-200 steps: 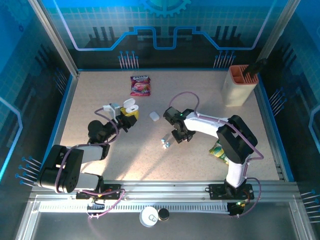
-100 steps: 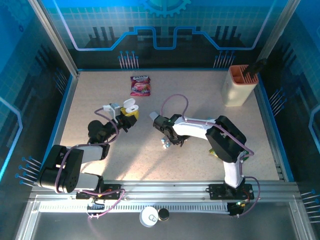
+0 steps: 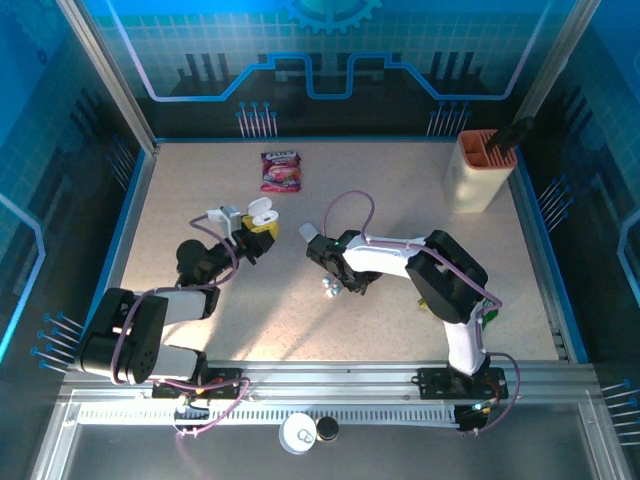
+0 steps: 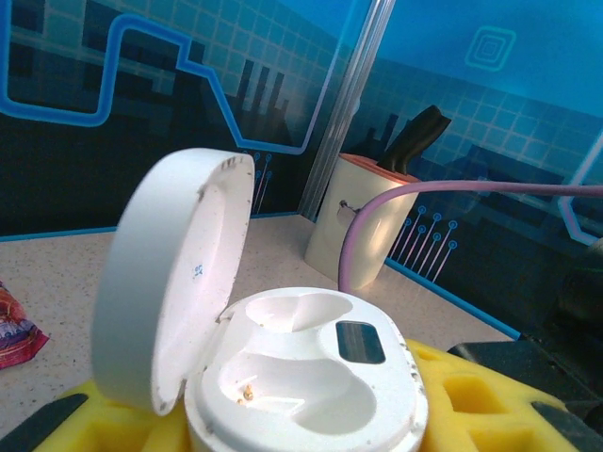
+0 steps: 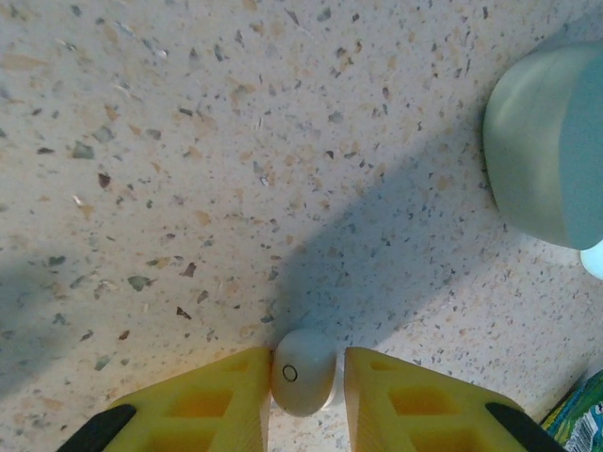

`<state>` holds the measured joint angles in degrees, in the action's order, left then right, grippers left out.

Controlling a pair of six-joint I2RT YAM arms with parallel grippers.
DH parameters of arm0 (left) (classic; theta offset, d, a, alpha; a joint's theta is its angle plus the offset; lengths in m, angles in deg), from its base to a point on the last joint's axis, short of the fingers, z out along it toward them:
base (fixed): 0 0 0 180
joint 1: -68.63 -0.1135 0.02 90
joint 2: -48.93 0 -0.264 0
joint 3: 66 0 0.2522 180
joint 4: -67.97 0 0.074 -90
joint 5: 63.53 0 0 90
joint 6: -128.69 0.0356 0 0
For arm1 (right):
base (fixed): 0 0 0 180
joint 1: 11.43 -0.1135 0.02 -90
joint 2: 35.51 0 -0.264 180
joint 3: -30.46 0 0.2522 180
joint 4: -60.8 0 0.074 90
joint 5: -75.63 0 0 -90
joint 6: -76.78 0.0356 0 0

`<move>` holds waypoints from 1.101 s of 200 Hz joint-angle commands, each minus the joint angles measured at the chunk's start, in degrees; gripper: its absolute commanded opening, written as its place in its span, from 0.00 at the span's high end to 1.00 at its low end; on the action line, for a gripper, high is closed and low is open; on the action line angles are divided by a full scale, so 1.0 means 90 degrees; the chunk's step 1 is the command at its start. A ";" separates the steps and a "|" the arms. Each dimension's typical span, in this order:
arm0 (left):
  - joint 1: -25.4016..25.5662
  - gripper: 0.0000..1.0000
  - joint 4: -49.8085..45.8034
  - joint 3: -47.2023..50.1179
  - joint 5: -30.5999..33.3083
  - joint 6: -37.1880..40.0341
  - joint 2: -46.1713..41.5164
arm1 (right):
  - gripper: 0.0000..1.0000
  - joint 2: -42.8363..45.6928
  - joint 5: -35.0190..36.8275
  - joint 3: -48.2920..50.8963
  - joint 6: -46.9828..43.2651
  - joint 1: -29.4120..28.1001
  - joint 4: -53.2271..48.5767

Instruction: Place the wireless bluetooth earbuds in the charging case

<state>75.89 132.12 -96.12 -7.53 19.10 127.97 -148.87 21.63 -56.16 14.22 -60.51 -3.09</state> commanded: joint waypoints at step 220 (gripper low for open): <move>0.1625 0.79 0.0270 -0.0690 -0.0500 0.1002 0.0861 | 0.80 0.4278 -0.4304 0.1249 -0.0045 0.1435 0.1950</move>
<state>88.29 132.57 -100.25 -11.94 24.47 134.44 -115.38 -8.38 -44.14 15.24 -47.94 12.41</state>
